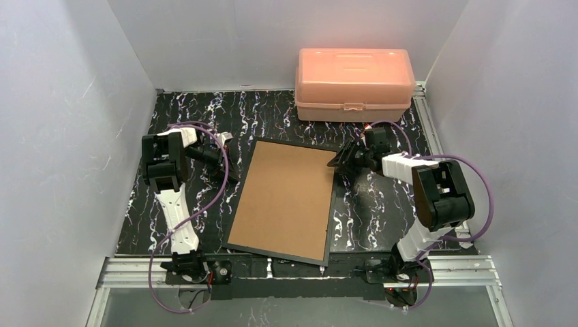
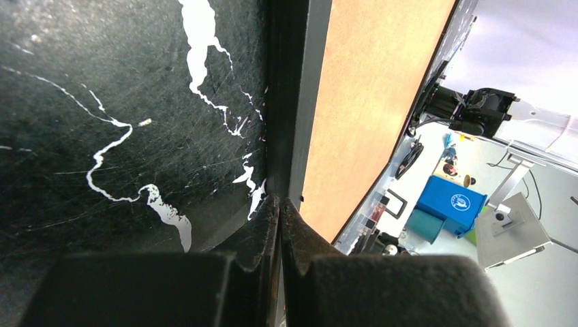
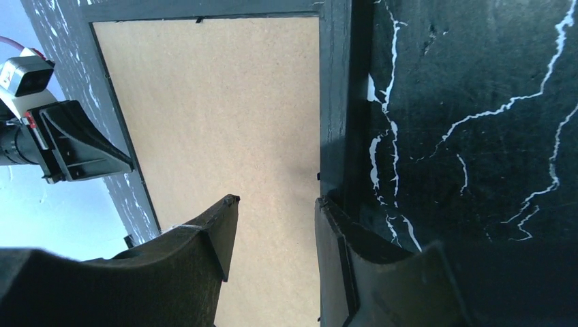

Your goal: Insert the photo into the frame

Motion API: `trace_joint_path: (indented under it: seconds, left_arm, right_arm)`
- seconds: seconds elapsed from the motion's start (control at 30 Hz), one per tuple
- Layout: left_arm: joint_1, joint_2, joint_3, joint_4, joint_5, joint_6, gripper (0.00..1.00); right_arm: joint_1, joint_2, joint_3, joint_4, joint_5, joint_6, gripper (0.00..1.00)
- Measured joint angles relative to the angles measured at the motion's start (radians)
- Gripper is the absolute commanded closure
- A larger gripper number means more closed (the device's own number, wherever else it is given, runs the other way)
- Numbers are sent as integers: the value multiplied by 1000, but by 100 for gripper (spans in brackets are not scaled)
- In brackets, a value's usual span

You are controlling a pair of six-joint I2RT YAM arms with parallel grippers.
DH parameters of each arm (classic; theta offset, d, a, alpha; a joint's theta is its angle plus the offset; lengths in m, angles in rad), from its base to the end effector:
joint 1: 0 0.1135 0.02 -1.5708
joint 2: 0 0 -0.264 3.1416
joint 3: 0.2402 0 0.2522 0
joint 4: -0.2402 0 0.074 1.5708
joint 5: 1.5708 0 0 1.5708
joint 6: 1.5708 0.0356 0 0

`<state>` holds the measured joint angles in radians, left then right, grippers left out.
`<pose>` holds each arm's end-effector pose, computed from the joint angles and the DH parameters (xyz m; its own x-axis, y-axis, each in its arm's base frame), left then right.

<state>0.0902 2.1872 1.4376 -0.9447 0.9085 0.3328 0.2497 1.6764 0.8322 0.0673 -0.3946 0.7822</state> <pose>0.3820 0.0064 0.1108 -0.9838 0.1127 -0.1392 0.1791 0.5997 -0.7799 0.3179 0.0952 0.1579 -0.8299 0.4599 -0.3159 0.1286 0.7086 0.6938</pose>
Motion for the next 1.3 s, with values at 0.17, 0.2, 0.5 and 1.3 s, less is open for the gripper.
trace_joint_path:
  seconds: [0.17, 0.2, 0.5, 1.3]
  left_arm:
    - [0, 0, 0, -3, 4, 5, 100]
    - [0, 0, 0, -3, 5, 6, 100]
    - [0, 0, 0, -3, 13, 10, 100]
    - [46, -57, 72, -193, -122, 214, 100]
  right_arm:
    - [-8, 0, 0, -2, 1, -9, 48]
    - [-8, 1, 0, -1, 0, -9, 48]
    - [4, 37, -5, 53, -29, 11, 48]
    - [39, -113, 37, -229, 188, -59, 3]
